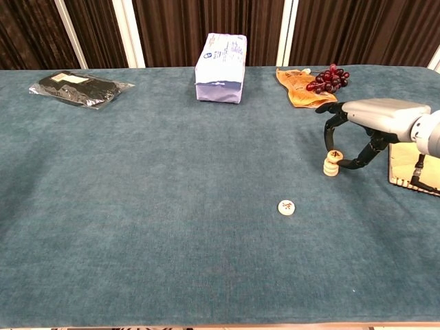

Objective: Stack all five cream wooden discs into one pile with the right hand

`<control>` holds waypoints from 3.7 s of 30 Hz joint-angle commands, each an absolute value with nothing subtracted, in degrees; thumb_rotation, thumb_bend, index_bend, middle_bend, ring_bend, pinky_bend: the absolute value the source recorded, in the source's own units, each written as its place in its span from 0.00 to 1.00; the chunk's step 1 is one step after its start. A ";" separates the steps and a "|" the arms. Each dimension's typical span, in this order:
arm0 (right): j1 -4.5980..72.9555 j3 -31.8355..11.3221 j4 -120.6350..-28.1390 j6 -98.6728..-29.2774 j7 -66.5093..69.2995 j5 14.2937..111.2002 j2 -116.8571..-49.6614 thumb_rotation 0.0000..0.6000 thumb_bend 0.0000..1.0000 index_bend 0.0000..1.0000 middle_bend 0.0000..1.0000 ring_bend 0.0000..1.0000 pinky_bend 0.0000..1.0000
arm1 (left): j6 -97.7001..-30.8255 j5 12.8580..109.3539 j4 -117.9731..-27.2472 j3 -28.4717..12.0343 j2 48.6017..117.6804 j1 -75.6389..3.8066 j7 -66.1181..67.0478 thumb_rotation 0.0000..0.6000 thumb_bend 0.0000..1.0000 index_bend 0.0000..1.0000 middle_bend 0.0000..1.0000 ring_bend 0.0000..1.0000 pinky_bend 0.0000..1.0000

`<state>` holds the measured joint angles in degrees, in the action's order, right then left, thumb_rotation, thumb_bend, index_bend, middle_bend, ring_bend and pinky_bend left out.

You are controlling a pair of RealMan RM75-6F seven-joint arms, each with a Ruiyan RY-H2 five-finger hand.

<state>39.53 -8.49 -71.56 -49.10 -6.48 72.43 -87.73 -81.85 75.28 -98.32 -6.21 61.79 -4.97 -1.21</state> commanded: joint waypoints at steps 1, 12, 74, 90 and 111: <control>39.53 -8.36 -71.54 -49.10 -6.49 72.46 -87.76 1.00 0.40 0.55 0.00 0.00 0.00 | -81.83 75.26 -98.31 -6.20 61.79 -4.97 -1.18 1.00 0.48 0.16 0.00 0.00 0.00; 39.57 -8.11 -71.23 -49.30 -6.29 72.57 -87.89 1.00 0.41 0.55 0.00 0.00 0.00 | -81.87 75.33 -98.35 -6.17 61.85 -4.98 -1.02 1.00 0.48 0.16 0.00 0.00 0.00; 40.06 -8.20 -71.40 -48.97 -7.99 70.48 -88.35 1.00 0.40 0.46 0.00 0.00 0.00 | -81.67 75.11 -98.26 -6.13 61.87 -5.03 -0.77 1.00 0.48 0.16 0.00 0.00 0.00; 39.98 -8.89 -74.69 -50.53 -8.09 71.13 -86.44 1.00 0.41 0.44 0.00 0.00 0.00 | -81.65 74.92 -98.35 -6.22 61.83 -5.02 -0.84 1.00 0.48 0.16 0.00 0.00 0.00; 37.73 -4.70 -87.42 -57.21 -13.25 78.28 -86.91 1.00 0.37 0.37 0.00 0.00 0.00 | -81.39 75.04 -98.69 -6.11 61.54 -5.01 -1.45 1.00 0.48 0.16 0.00 0.00 0.00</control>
<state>37.87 -5.14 -87.82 -57.00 -12.97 77.81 -86.36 -81.39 75.05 -98.68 -6.11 61.54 -5.01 -1.45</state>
